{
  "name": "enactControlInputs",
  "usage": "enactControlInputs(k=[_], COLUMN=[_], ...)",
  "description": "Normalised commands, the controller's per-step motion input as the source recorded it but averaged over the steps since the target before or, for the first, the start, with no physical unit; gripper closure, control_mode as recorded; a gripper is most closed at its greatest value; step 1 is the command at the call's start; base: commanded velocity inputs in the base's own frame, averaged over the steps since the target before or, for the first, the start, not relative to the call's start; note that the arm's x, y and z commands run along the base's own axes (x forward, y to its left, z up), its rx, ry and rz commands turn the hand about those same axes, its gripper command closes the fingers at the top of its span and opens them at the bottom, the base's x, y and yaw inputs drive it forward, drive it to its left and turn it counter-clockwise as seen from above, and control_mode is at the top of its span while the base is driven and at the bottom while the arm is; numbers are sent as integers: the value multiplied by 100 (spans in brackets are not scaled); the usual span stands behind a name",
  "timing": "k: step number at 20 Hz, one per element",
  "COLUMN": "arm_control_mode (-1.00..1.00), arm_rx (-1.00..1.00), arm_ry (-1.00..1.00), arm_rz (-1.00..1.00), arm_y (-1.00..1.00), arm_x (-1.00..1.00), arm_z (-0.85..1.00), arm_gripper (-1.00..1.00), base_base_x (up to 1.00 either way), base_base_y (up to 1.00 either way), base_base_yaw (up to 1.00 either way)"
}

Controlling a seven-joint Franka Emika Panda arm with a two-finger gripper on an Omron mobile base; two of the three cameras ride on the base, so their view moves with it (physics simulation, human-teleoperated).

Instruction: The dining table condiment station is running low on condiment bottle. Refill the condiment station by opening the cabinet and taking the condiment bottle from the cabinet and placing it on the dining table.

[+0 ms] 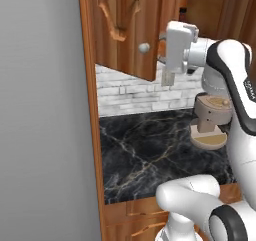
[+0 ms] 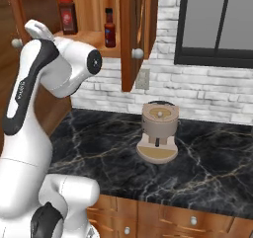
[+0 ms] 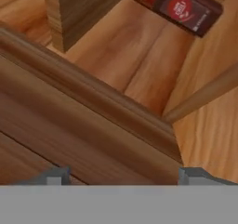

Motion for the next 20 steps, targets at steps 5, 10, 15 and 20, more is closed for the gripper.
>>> enactControlInputs(k=[5,10,15,20], arm_control_mode=[-100,-100,-100,-100], arm_rx=[-6,-5,-6,-9], arm_ry=[-15,-7,-3,0], arm_rz=[3,4,1,0], arm_y=[65,69,68,32], arm_x=[-74,-64,-41,-9], arm_z=[27,25,2,-12], arm_gripper=[-100,-100,-100,-100], base_base_x=[0,0,0,0], base_base_y=[0,0,0,0], base_base_yaw=[0,0,0,0])
